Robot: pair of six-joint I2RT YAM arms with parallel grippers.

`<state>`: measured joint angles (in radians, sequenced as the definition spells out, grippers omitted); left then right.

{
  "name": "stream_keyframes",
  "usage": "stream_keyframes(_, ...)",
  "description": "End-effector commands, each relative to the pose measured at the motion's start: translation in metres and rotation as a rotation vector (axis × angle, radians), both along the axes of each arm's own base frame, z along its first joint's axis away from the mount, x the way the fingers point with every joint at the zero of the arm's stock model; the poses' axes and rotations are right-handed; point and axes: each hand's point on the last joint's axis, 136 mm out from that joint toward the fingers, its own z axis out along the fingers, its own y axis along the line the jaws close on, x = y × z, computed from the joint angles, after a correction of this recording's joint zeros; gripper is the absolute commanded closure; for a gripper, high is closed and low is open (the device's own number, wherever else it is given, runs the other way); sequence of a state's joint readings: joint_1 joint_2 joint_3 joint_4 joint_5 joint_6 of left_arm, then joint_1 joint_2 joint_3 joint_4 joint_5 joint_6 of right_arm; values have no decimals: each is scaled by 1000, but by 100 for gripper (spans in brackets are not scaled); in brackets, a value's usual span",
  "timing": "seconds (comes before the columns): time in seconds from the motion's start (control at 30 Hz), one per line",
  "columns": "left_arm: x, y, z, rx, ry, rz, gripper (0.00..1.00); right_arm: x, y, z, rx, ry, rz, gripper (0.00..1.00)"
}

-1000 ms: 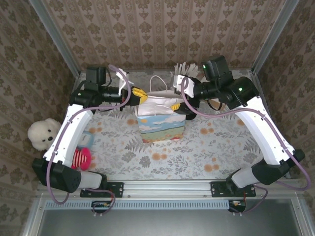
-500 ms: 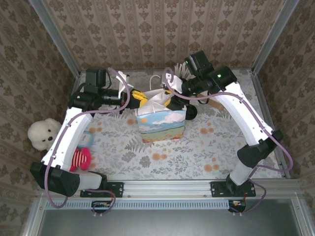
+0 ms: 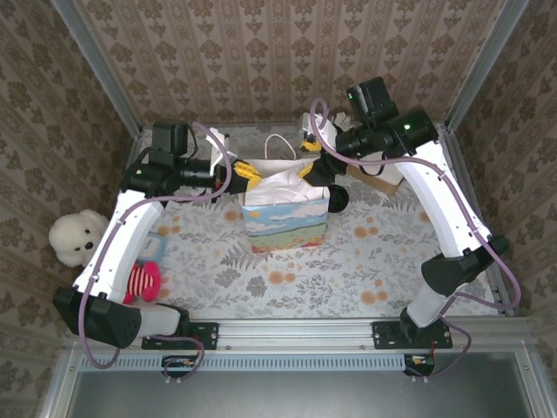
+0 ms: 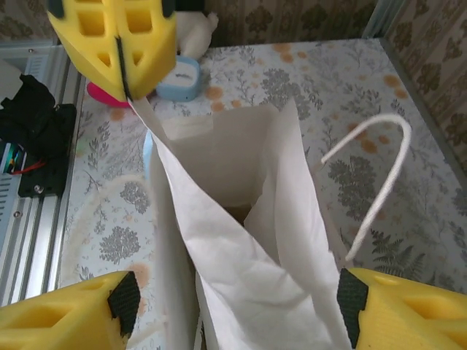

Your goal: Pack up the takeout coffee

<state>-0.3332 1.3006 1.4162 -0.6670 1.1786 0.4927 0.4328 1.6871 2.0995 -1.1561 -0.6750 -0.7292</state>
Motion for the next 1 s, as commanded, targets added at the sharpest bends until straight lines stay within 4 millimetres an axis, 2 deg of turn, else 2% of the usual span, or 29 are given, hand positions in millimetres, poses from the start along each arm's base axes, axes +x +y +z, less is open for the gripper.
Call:
stream_keyframes(0.0,-7,-1,1,-9,-19,-35,100,0,4,-7,-17,13,32,32)
stream_keyframes(0.13,-6,-1,-2,-2,-17,-30,100,7,-2,-31,-101,37,18,30)
stream_keyframes(0.37,-5,-1,-3,-2,-17,-28,100,10,-21,-72,-262,81,-6,18)
stream_keyframes(0.5,-1,-2,-7,5,-7,-22,100,14,-21,-82,-279,90,-14,17)
stream_keyframes(0.57,1,-2,-9,11,-4,-18,100,12,-19,-83,-271,110,1,19)
stream_keyframes(0.63,4,-2,-10,17,-6,-10,100,5,-14,-79,-244,132,35,28)
stream_keyframes(0.73,7,-2,-10,25,-16,2,100,-3,-9,-73,-204,162,71,47)
stream_keyframes(0.83,10,-2,-12,36,-18,20,100,-13,-5,-70,-191,175,117,71)
stream_keyframes(0.93,13,-1,-12,45,-20,43,100,-20,-2,-58,-165,141,138,88)
stream_keyframes(0.97,13,0,-12,47,-18,52,100,-21,-2,-52,-155,117,137,96)
